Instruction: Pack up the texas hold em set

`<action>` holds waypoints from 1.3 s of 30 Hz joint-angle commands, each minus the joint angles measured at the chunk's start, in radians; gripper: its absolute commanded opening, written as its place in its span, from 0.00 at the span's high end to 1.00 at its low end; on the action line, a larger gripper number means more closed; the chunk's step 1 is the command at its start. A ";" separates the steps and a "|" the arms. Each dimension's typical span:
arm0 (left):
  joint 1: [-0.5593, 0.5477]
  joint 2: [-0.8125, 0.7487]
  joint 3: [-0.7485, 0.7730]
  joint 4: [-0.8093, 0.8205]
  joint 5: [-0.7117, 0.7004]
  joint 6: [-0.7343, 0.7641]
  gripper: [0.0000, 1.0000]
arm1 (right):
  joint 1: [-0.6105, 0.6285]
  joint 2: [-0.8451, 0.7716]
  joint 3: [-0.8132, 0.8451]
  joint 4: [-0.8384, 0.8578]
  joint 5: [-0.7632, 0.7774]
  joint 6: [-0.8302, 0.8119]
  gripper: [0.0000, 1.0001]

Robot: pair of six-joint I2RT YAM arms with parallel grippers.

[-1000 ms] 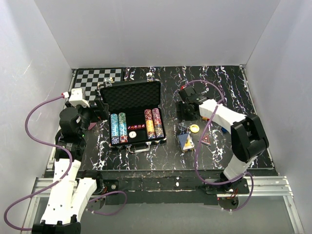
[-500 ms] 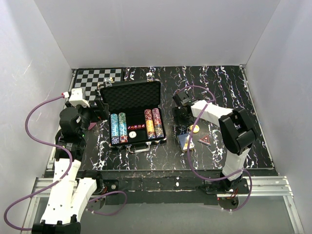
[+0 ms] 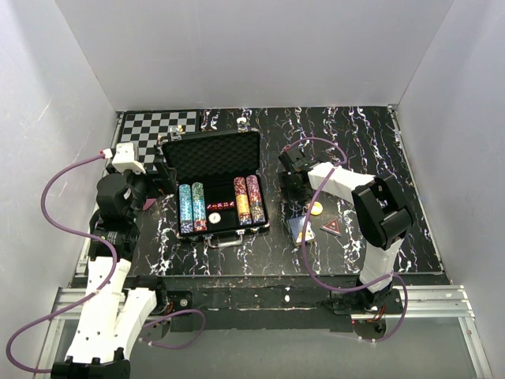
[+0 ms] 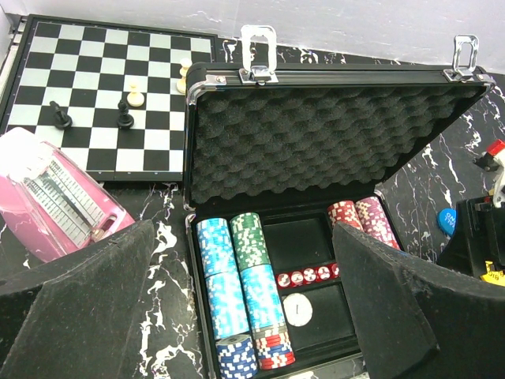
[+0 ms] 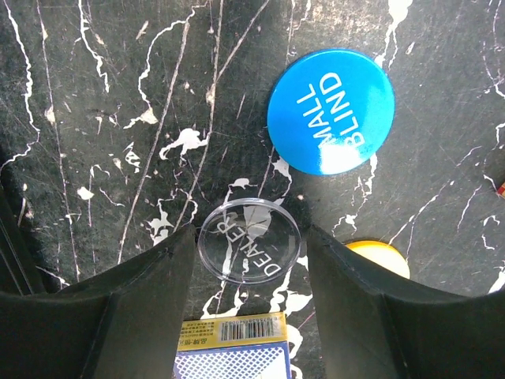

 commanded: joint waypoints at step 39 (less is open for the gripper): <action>-0.061 0.013 0.000 -0.007 0.026 0.001 0.02 | 0.013 -0.140 -0.042 -0.039 0.003 0.034 0.35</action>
